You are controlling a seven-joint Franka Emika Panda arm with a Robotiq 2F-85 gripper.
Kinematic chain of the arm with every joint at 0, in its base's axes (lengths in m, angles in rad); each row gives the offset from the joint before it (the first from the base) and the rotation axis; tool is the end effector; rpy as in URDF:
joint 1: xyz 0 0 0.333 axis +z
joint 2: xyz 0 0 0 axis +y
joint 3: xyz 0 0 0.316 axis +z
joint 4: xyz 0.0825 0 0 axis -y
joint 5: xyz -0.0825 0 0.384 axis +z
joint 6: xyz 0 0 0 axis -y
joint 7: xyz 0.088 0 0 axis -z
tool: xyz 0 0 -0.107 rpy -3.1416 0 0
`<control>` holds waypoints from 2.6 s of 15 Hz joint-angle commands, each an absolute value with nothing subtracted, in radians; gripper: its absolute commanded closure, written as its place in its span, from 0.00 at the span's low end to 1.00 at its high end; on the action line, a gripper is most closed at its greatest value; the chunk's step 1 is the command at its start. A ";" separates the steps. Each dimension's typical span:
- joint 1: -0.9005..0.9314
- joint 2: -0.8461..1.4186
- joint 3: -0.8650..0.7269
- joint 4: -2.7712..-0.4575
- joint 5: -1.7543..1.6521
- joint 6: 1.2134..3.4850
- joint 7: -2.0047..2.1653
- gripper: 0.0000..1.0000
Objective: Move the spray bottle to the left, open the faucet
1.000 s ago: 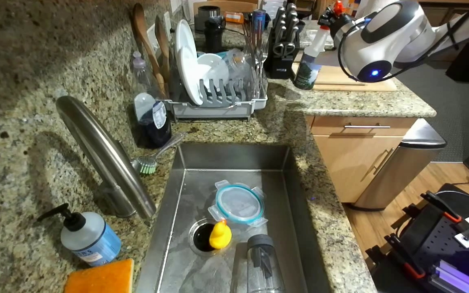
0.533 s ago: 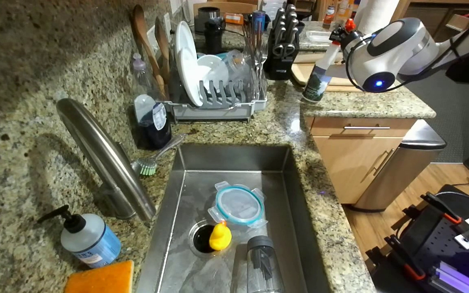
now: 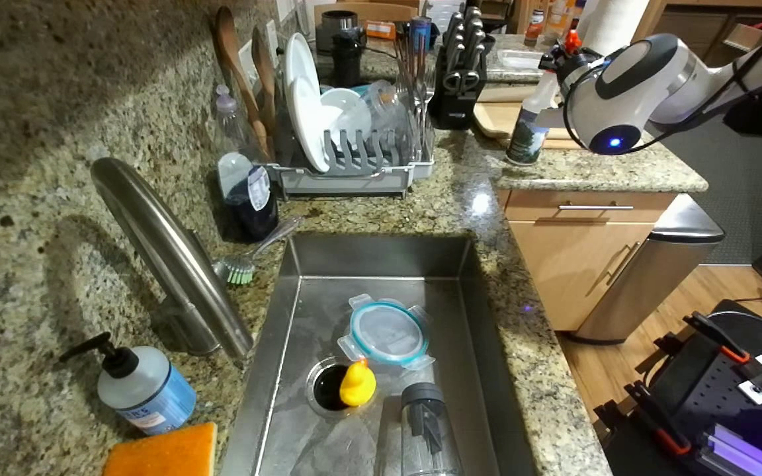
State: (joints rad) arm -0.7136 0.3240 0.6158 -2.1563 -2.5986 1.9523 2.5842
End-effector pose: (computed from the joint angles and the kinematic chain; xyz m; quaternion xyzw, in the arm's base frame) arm 0.5921 -0.1060 0.3206 0.6195 -0.2034 0.7111 0.2632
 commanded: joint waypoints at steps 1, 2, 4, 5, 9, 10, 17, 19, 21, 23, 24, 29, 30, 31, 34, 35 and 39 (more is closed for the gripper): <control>-0.441 0.307 0.376 -2.127 -2.573 1.997 2.524 0.95; -0.384 0.318 0.311 -2.117 -2.591 2.008 2.539 0.95; -0.303 0.324 0.218 -2.115 -2.594 2.012 2.588 0.95; -0.276 0.323 0.183 -2.116 -2.589 2.012 2.608 0.95; -0.405 0.323 0.315 -2.109 -2.578 1.991 2.612 0.95; -0.416 0.328 0.324 -2.109 -2.572 1.991 2.611 0.95; -0.316 0.303 0.197 -2.111 -2.479 2.116 2.606 0.20; -0.288 0.292 0.156 -2.107 -2.447 2.187 2.593 0.06; -0.267 0.273 0.119 -2.092 -2.385 2.337 2.567 0.00; -0.321 0.254 0.161 -2.078 -2.380 2.488 2.590 0.00; -0.326 0.246 0.160 -2.066 -2.364 2.566 2.586 0.00; -0.294 0.222 0.085 -2.034 -2.104 2.928 2.419 0.00; -0.257 0.219 0.034 -2.045 -2.002 2.983 2.335 0.00; -0.255 0.221 0.019 -2.064 -1.909 3.023 2.256 0.00; -0.241 0.222 -0.012 -2.152 -1.658 3.113 2.019 0.00; -0.228 0.223 -0.010 -2.187 -1.586 3.125 1.942 0.00; -0.157 0.248 0.028 -2.285 -1.292 3.149 1.627 0.00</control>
State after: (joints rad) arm -0.2105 0.2437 0.0128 -2.2171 -1.4581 3.1250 1.8153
